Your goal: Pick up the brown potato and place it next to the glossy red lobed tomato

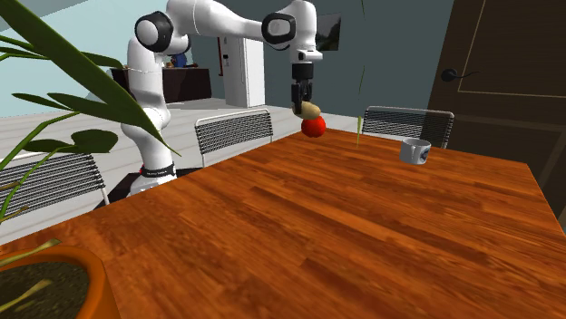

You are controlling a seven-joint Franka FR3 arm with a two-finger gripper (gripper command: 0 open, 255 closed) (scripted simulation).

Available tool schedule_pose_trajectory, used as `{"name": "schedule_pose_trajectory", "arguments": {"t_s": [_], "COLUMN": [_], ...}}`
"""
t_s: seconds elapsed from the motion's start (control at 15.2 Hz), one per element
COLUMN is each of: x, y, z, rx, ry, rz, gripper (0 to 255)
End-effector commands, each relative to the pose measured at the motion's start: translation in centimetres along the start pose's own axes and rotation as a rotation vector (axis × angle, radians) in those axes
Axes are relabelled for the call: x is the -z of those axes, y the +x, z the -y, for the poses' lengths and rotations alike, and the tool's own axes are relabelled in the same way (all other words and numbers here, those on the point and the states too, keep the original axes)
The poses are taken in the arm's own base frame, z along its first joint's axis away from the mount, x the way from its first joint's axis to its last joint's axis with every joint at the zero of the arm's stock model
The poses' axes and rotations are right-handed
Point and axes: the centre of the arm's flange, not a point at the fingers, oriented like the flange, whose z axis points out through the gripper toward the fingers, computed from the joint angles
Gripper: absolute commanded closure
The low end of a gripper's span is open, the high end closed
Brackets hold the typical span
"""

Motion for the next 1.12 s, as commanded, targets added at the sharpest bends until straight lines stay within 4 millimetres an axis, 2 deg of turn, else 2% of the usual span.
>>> {"name": "schedule_pose_trajectory", "arguments": {"t_s": [0.0, 0.92, 0.99, 1.06], "x": [0.1, 0.9, 0.9, 0.4], "y": [-0.9, -9.0, -9.5, -9.5], "z": [2.5, 19.1, 20.2, 20.2], "rx": [-0.002, -0.002, -0.002, -0.002], "ry": [0.000, 0.000, 0.000, 0.000], "rz": [-0.001, -0.001, -0.001, -0.001], "gripper": [255, 255, 255, 255]}}
